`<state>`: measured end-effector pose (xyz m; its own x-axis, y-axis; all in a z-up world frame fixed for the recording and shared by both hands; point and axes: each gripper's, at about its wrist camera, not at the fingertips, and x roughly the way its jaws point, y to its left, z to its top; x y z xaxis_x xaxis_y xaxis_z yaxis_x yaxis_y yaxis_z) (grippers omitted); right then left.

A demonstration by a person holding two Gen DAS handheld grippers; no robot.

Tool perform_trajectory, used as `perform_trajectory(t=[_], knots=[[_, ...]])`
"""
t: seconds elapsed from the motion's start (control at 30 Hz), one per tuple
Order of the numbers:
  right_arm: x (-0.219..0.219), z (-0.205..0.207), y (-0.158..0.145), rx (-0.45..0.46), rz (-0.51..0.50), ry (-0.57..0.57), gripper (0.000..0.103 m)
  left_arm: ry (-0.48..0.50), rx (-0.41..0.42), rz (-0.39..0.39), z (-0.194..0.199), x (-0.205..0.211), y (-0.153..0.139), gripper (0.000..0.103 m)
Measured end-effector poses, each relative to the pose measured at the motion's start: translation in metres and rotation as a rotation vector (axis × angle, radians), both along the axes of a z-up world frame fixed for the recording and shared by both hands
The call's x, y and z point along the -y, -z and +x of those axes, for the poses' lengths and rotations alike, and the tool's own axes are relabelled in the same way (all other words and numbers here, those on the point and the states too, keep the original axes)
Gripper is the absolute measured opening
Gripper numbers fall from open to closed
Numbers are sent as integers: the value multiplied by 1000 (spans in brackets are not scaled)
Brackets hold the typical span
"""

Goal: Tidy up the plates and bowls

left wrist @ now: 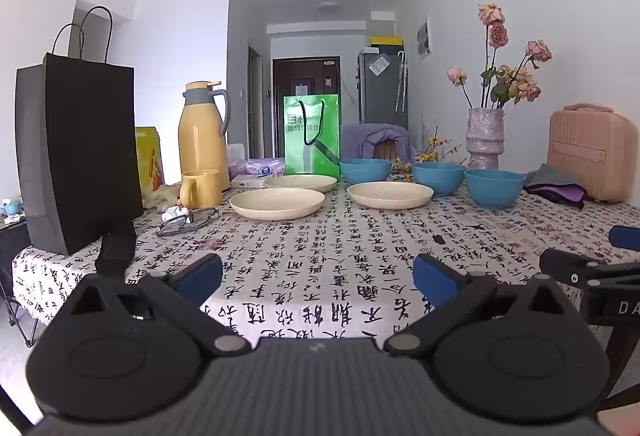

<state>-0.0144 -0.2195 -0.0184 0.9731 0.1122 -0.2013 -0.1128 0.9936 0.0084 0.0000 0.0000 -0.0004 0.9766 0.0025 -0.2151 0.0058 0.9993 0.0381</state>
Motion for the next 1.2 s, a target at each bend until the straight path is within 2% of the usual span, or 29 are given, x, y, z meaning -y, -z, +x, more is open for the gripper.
perform_trajectory(t=[0.27, 1.2], knots=[[0, 0, -4, -4, -2, -10, 103, -5, 22, 0, -3, 0, -2, 103], [1, -2, 1, 6, 3, -7, 103, 3, 13, 20, -2, 1, 0, 103]])
